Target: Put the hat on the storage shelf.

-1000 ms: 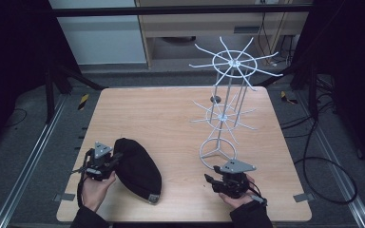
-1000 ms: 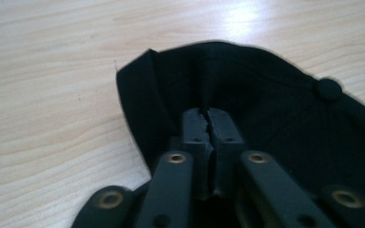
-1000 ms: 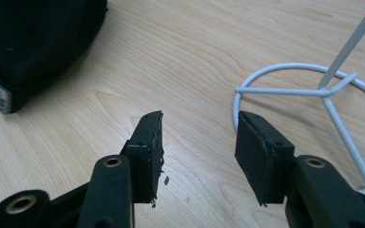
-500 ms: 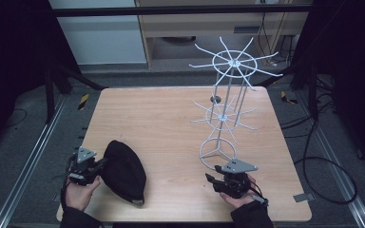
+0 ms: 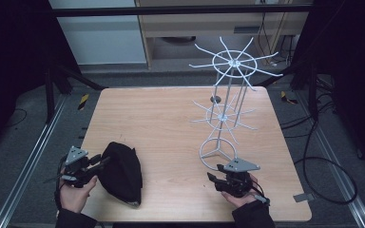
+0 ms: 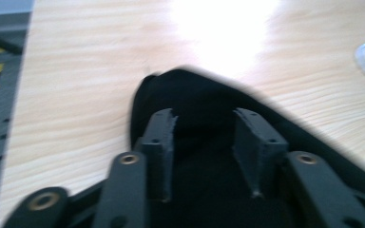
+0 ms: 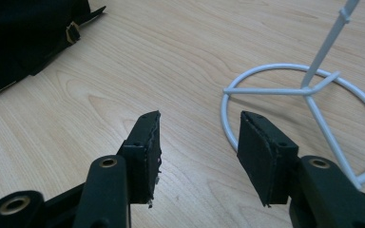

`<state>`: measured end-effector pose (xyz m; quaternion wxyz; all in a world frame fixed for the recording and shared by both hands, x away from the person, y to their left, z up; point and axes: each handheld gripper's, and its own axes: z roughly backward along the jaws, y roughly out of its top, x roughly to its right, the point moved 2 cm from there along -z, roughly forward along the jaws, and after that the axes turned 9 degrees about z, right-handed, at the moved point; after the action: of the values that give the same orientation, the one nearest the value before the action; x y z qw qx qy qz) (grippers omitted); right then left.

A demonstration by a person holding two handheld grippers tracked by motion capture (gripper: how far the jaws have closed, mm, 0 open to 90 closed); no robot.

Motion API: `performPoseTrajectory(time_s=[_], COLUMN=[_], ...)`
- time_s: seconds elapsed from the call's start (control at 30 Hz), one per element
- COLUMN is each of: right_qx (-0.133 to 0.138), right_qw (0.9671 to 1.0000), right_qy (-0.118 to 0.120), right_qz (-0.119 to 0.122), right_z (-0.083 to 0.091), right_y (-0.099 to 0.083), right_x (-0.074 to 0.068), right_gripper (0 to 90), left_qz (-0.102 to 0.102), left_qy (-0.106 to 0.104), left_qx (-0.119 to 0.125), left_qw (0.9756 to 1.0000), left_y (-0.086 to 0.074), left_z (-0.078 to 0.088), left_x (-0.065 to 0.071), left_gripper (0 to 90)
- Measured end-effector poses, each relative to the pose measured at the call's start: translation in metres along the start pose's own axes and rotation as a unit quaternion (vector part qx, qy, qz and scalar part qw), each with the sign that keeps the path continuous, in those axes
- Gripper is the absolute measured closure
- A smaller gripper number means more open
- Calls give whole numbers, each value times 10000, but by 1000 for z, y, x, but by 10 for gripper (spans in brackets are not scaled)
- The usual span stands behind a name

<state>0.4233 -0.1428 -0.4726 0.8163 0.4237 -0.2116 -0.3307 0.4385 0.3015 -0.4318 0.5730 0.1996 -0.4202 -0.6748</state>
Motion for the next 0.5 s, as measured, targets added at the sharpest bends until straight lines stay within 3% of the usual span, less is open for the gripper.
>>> performPoseTrajectory(time_s=[0.1, 0.17, 0.27, 0.5], right_qx=[25, 47, 58, 78], right_qw=[10000, 9999, 9998, 9991], right_qy=[-23, -75, -132, -297], right_qz=[-61, -66, -129, -295], right_z=[3, 5, 10, 21], right_y=[0, -1, -4, -13], right_x=[3, 6, 11, 23], right_gripper=[495, 493, 488, 479], left_qz=[73, 80, 45, 119], left_qy=[-180, -175, 74, 279], left_qx=[18, 1, -154, -414], left_qw=[9998, 9998, 9998, 9987], left_y=[4, 5, 4, -1], left_z=[1, 0, -11, -32], left_x=[16, 21, 32, 36], left_gripper=[491, 452, 394, 331])
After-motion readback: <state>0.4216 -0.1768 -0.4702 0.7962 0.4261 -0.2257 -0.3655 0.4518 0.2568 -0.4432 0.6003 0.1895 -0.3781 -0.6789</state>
